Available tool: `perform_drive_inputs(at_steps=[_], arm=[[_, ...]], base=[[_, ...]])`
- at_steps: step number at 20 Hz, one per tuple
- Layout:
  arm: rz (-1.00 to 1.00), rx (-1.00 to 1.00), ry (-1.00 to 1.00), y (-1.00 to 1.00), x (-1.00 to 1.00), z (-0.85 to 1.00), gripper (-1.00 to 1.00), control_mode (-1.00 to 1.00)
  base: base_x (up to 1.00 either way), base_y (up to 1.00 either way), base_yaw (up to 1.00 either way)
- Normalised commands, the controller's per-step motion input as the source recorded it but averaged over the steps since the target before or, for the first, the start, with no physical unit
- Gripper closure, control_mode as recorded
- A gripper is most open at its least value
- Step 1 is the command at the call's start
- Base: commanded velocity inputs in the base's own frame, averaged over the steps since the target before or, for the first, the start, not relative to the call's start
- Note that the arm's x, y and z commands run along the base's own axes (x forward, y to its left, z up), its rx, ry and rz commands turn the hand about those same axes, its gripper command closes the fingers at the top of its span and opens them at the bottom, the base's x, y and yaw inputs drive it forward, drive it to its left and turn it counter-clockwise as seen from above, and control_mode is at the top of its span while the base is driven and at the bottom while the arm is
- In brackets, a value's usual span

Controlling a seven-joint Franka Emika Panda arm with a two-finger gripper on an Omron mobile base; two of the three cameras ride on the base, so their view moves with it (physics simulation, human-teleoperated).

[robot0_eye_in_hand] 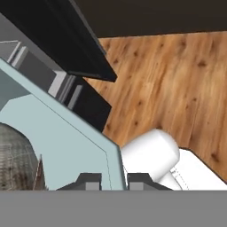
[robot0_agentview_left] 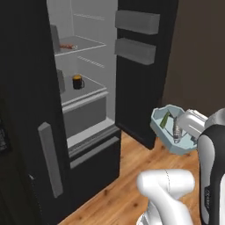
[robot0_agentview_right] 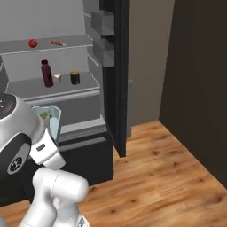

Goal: Place the tupperware on the top shelf of the fridge. Make space for the tupperware among the existing items by rearranging them on the shelves if needed. Close the fridge door when finished.

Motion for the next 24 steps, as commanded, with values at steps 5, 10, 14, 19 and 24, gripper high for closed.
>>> perform_drive_inputs(at_steps=[5,10,14,19,24], arm=[[0.0,0.0,0.0,0.0,0.0,0.0,1.0,1.0],[0.0,0.0,0.0,0.0,0.0,0.0,1.0,1.0],[0.0,0.0,0.0,0.0,0.0,0.0,1.0,1.0],[0.0,0.0,0.0,0.0,0.0,0.0,1.0,1.0],[0.0,0.0,0.0,0.0,0.0,0.0,1.0,1.0]], base=[[0.47,-0.11,0.5],[0.48,-0.34,0.45],[0.45,-0.45,0.41],[0.47,-0.29,0.4],[0.58,-0.16,0.27]])
